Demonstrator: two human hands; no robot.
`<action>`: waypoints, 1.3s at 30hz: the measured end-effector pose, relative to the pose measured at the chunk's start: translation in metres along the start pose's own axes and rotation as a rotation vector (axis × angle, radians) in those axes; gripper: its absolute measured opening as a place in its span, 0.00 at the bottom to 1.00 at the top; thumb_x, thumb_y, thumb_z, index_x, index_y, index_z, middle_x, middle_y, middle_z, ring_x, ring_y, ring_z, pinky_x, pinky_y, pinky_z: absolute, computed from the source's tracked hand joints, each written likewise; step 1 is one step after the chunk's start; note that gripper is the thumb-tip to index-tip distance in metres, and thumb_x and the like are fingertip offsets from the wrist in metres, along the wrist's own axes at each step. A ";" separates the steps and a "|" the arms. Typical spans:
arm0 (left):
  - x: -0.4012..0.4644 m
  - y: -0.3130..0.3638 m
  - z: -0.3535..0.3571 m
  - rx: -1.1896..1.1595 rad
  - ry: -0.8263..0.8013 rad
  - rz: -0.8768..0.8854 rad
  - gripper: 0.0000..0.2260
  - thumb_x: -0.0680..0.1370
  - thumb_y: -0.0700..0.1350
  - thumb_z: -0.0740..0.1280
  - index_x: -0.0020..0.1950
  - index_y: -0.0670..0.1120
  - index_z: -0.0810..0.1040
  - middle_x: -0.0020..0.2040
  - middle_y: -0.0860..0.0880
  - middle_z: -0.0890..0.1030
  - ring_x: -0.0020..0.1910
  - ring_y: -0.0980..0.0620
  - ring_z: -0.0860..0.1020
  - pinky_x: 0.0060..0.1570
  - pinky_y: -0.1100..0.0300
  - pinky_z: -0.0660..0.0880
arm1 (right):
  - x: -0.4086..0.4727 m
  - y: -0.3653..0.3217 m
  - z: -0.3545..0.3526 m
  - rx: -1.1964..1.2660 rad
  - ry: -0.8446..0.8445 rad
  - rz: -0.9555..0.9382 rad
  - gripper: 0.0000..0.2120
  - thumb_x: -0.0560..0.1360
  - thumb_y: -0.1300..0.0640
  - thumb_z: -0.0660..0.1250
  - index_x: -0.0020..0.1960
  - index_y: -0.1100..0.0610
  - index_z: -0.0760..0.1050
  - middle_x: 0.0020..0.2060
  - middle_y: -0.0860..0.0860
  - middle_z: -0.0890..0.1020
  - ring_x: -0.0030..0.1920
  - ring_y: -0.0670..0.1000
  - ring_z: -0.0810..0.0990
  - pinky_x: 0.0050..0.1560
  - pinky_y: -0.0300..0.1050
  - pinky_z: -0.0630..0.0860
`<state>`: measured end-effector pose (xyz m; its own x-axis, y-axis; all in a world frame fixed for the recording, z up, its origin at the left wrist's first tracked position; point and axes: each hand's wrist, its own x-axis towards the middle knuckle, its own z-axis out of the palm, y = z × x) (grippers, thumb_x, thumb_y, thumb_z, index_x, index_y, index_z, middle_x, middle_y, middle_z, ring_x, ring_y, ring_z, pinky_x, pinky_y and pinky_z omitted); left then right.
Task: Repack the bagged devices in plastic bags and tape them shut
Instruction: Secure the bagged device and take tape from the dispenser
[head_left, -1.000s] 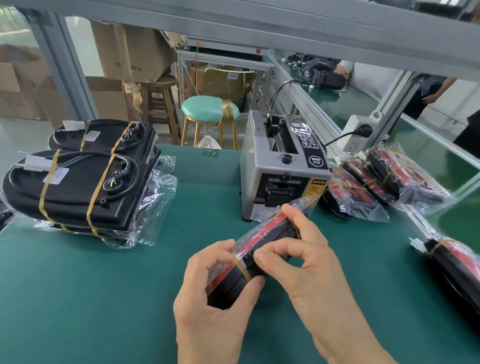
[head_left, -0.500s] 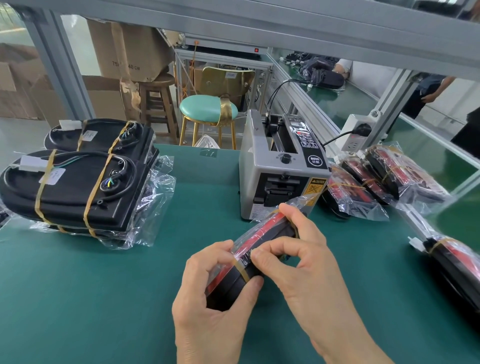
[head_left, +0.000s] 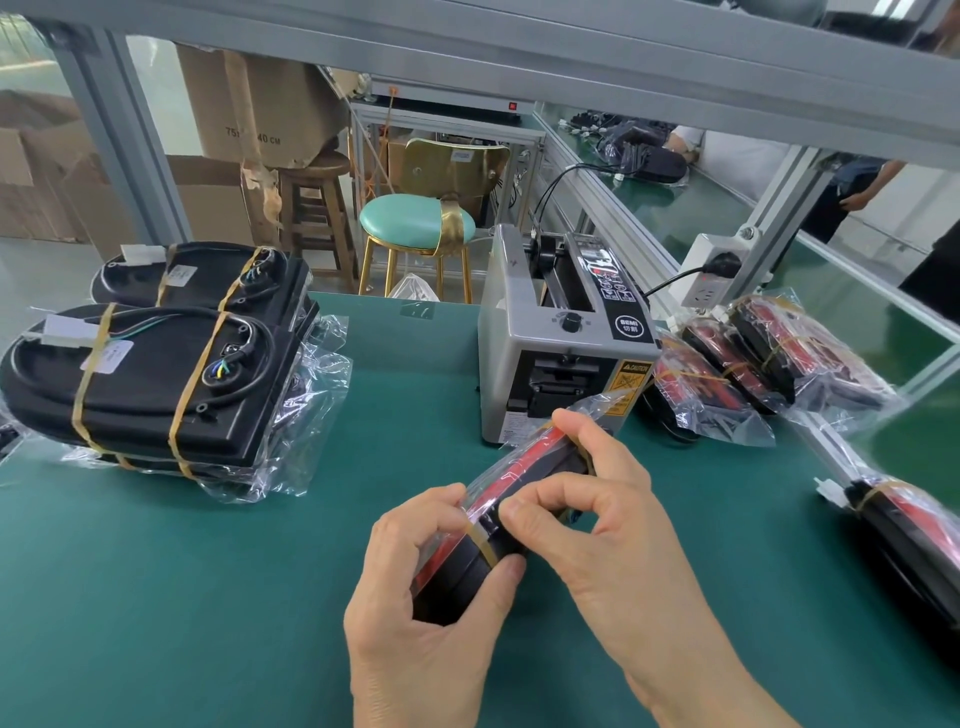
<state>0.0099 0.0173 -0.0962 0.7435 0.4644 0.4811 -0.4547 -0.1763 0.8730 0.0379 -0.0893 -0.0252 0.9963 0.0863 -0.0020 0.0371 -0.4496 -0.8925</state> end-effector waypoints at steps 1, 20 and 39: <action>0.000 0.000 0.000 0.011 -0.002 0.005 0.16 0.62 0.49 0.75 0.47 0.57 0.76 0.52 0.51 0.81 0.54 0.48 0.80 0.50 0.67 0.75 | 0.000 0.000 0.000 -0.009 0.001 0.001 0.04 0.67 0.50 0.73 0.34 0.43 0.83 0.61 0.20 0.60 0.70 0.31 0.54 0.74 0.51 0.54; 0.000 0.003 0.002 -0.034 0.022 -0.005 0.17 0.62 0.49 0.75 0.47 0.56 0.74 0.52 0.54 0.82 0.51 0.56 0.81 0.48 0.72 0.74 | 0.000 -0.003 -0.001 -0.091 -0.022 -0.027 0.02 0.67 0.47 0.70 0.37 0.42 0.82 0.62 0.22 0.59 0.70 0.31 0.52 0.74 0.51 0.53; -0.003 0.001 0.003 -0.024 0.056 -0.045 0.22 0.60 0.49 0.76 0.46 0.59 0.67 0.52 0.53 0.83 0.48 0.53 0.82 0.46 0.64 0.78 | -0.001 0.001 0.004 -0.080 0.035 -0.009 0.04 0.67 0.50 0.71 0.34 0.44 0.82 0.60 0.19 0.59 0.69 0.30 0.54 0.73 0.49 0.54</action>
<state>0.0084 0.0126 -0.0963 0.7349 0.5195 0.4359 -0.4340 -0.1336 0.8909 0.0370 -0.0866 -0.0275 0.9979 0.0604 0.0231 0.0511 -0.5187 -0.8534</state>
